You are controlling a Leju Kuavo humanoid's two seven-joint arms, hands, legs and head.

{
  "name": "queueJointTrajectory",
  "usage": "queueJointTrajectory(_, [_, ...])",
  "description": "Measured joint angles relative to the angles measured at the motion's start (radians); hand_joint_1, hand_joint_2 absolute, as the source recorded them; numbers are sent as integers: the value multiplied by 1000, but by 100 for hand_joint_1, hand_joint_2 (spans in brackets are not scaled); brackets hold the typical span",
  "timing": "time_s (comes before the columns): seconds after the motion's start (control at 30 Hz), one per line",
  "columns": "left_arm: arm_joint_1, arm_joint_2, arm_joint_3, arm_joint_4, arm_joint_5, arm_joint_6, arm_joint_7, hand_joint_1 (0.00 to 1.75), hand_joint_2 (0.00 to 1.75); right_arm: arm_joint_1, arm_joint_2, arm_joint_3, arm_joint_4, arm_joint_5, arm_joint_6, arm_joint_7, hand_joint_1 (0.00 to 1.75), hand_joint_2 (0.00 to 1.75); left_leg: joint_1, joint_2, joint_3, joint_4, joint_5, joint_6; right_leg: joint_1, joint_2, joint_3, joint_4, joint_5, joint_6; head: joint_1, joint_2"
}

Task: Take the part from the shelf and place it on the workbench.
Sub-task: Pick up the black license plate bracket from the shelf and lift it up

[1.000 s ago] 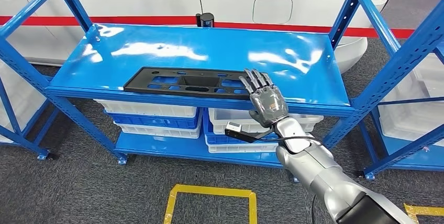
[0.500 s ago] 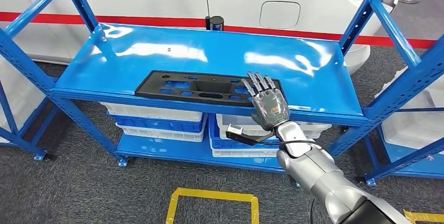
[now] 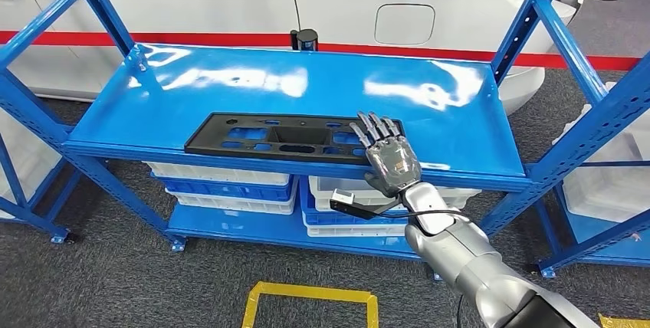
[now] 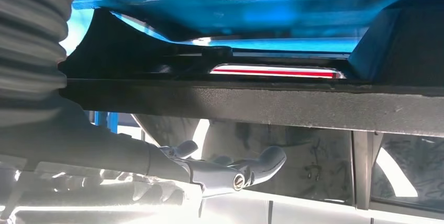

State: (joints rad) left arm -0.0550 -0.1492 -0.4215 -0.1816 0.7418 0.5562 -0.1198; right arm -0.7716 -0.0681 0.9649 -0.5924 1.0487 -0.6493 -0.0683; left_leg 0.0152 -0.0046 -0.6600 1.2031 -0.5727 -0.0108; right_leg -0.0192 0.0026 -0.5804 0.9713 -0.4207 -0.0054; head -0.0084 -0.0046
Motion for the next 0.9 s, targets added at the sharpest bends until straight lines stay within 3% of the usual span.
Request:
queueJointTrajectory(0.03, [1, 0, 0, 0, 0, 0, 0, 0, 0, 1, 1, 2, 0, 0, 0, 0, 0, 175, 2, 1, -40, 64, -19, -3, 0, 0, 1, 0, -1, -1, -2, 0])
queueJointTrajectory(0.07, [1, 0, 0, 0, 0, 0, 0, 0, 0, 2, 2, 3, 0, 0, 0, 0, 0, 175, 4, 1, -65, 96, -19, -5, 0, 0, 3, 0, -3, -2, -3, 0])
queueJointTrajectory(0.1, [2, 0, 0, 0, 0, 0, 0, 0, 0, 3, 3, 3, 0, -1, 0, 0, 0, 175, 6, 2, -69, 86, 2, -6, 0, 1, 5, 0, -4, -2, -5, 0])
queueJointTrajectory(0.13, [2, 0, 0, 0, 0, 0, 0, 0, 0, 4, 3, 3, 0, -1, 1, 0, 12, 175, 8, 2, -52, 36, 38, -6, 0, 2, 8, 0, -5, -1, -7, 0])
queueJointTrajectory(0.2, [2, 2, 0, 0, 0, 0, -1, 0, 0, 4, 3, 3, 0, -2, 1, -1, 99, 175, 9, 4, 14, -110, 110, -2, 3, 4, 12, 3, -9, 5, -11, 0])
queueJointTrajectory(0.23, [1, 2, 0, 0, 1, 0, -2, 0, 0, 4, 3, 3, 0, -3, 1, -2, 143, 175, 9, 4, 41, -164, 130, 2, 7, 5, 12, 4, -11, 10, -12, 0])
queueJointTrajectory(0.27, [0, 2, 0, 0, 1, 2, -5, 0, 0, 4, 4, 3, 0, -3, 1, -3, 175, 175, 8, 4, 58, -195, 140, 6, 12, 6, 10, 7, -14, 13, -10, 0])
queueJointTrajectory(0.4, [-2, -1, 2, 5, 7, 52, -61, 0, 0, 8, 3, 4, 2, 8, 0, 1, 175, 175, -3, 2, 69, -208, 145, 17, 23, 6, 4, 10, -22, 10, 3, 0])
queueJointTrajectory(0.57, [-9, 1, 11, 31, -14, 141, -180, 0, 0, 5, 3, 2, 2, 46, 2, 51, 175, 175, -18, -1, 67, -207, 147, 36, 14, 5, 11, 6, -16, 33, 8, 0])
queueJointTrajectory(0.7, [-11, -3, 28, 35, -29, 144, -230, 0, 0, 3, 4, 0, 2, 73, 5, 76, 175, 175, -21, -1, 66, -206, 148, 38, 10, 5, 12, 4, -13, 38, 9, 0])
queueJointTrajectory(0.9, [-12, -5, 37, 35, -36, 144, -235, 0, 0, 4, 4, -1, 2, 81, 7, 79, 175, 175, -22, -1, 65, -206, 146, 40, 9, 5, 12, 4, -14, 42, 9, 0])
